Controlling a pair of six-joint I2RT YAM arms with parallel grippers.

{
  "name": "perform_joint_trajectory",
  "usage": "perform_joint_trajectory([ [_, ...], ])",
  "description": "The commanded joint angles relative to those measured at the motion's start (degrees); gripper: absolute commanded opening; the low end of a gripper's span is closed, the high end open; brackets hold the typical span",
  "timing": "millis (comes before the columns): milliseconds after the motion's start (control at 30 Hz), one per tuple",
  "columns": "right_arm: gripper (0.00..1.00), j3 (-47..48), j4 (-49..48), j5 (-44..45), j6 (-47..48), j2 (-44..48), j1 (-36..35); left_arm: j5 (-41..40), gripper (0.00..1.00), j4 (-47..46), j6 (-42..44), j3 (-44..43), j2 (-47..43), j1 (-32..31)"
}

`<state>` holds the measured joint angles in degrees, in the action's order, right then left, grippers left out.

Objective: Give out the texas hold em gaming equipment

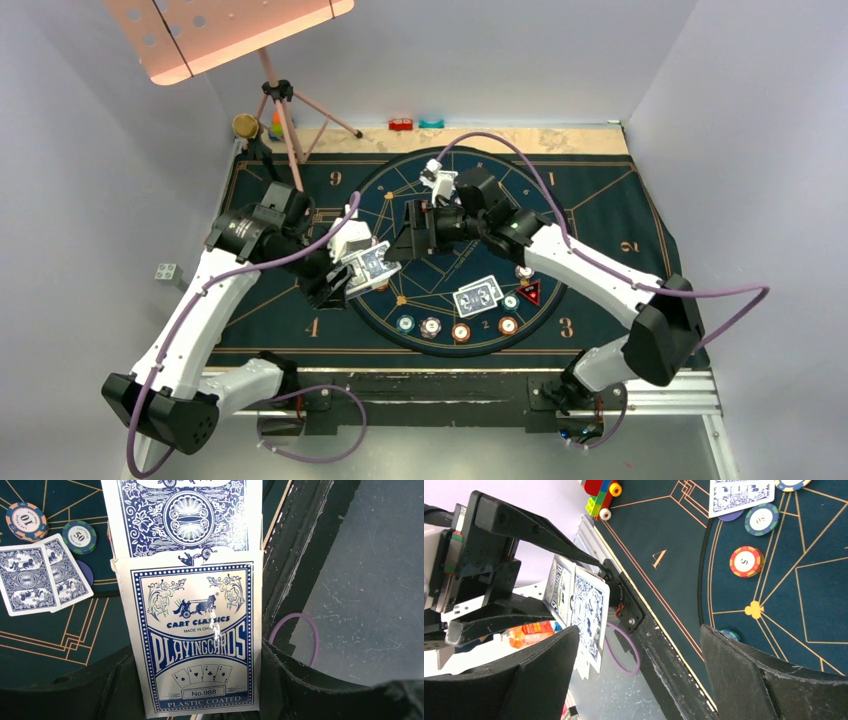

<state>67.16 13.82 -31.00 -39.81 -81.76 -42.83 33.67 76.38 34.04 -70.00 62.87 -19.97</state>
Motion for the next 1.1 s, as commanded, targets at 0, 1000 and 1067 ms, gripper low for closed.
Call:
perform_joint_trajectory([
  [0, 0.96, 5.0, -2.0, 0.1, -1.1, -1.5, -2.1, 1.4, 0.00, -0.4, -0.1, -2.5, 0.2, -0.1],
  [1000, 0.70, 4.6, -1.9, 0.3, -1.7, -3.7, -2.4, 1.8, 0.00, -0.4, 0.1, -2.8, -0.2, -0.2],
  [1067, 0.68, 4.7, -1.2, 1.3, -1.1, -3.3, -2.3, 2.0, 0.00, -0.5, 0.1, -2.7, -0.3, -0.2],
])
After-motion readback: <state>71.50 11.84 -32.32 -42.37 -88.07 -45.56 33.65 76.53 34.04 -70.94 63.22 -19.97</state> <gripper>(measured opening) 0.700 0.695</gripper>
